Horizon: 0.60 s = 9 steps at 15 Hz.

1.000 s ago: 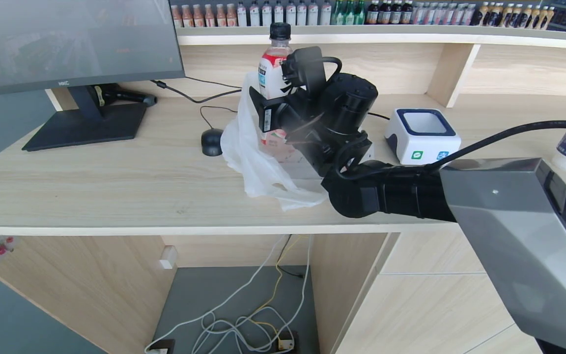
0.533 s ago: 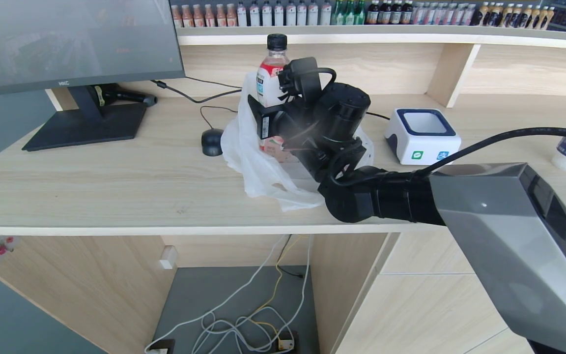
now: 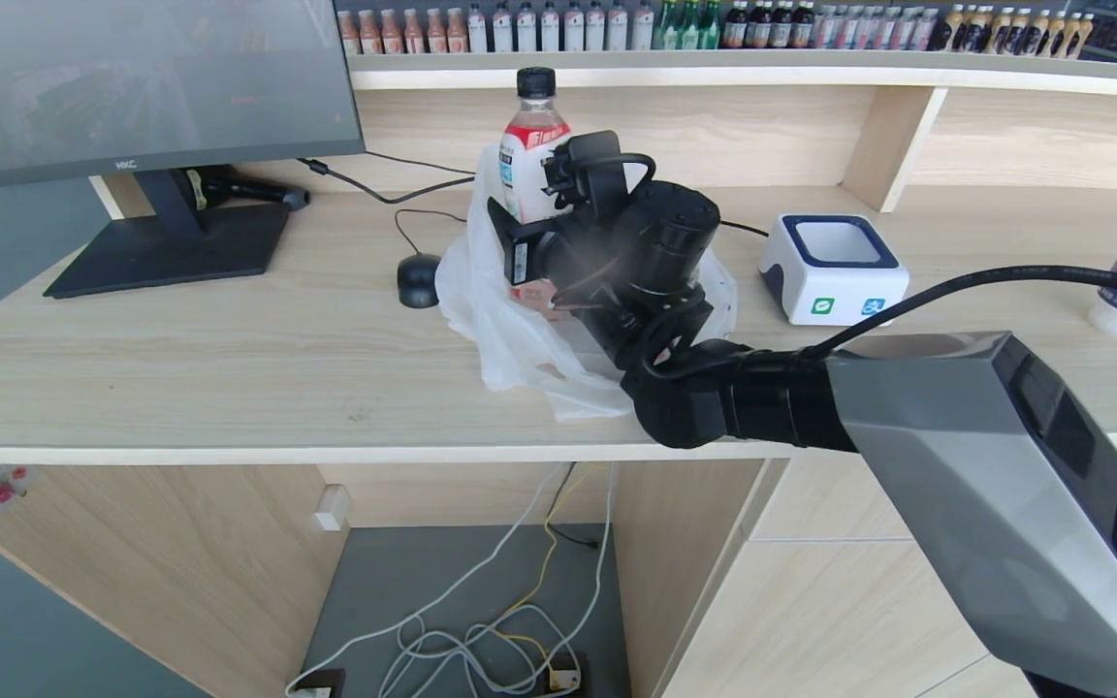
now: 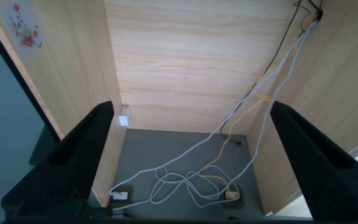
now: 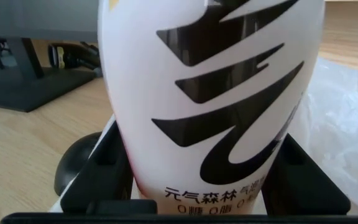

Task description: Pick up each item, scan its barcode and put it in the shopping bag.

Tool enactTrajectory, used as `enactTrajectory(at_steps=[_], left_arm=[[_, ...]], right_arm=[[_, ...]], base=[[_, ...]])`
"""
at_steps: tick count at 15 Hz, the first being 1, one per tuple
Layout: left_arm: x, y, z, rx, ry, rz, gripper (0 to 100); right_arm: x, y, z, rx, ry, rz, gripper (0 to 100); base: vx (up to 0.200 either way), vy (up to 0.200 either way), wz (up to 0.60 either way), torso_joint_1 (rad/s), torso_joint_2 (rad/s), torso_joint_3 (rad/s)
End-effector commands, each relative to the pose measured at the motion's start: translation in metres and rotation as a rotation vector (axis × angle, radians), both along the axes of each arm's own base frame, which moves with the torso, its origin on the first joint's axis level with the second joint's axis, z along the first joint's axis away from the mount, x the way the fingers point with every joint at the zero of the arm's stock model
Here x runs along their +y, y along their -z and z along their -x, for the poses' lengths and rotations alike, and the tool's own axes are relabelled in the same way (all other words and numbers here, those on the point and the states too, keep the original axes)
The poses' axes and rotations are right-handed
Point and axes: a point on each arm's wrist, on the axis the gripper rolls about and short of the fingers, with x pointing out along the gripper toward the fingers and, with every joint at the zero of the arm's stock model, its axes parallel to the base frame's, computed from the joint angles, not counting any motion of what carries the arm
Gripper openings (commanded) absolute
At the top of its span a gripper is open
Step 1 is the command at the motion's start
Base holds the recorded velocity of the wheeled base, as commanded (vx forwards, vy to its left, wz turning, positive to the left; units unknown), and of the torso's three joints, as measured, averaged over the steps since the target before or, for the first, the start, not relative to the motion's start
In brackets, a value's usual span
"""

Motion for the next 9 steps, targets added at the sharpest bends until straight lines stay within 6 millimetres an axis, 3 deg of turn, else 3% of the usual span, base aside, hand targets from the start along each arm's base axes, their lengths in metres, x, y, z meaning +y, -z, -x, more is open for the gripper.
enactTrajectory(at_steps=[1, 8, 9], left_arm=[[0.0, 0.0, 0.0, -0.001, 0.0, 0.0, 100], [0.0, 0.0, 0.0, -0.001, 0.002, 0.0, 100], [0.0, 0.0, 0.0, -0.001, 0.0, 0.002, 100]], right_arm=[[0.0036, 0.0116, -0.0038, 0.013, 0.0, 0.012, 0], [0.0042, 0.014, -0.0047, 0.027, -0.004, -0.003, 0], [0.0042, 0.014, -0.0047, 0.027, -0.004, -0.003, 100]], base=[[0.0, 0.0, 0.0, 0.0, 0.0, 0.0], [0.0, 0.0, 0.0, 0.0, 0.0, 0.0], [0.0, 0.0, 0.0, 0.0, 0.0, 0.0]])
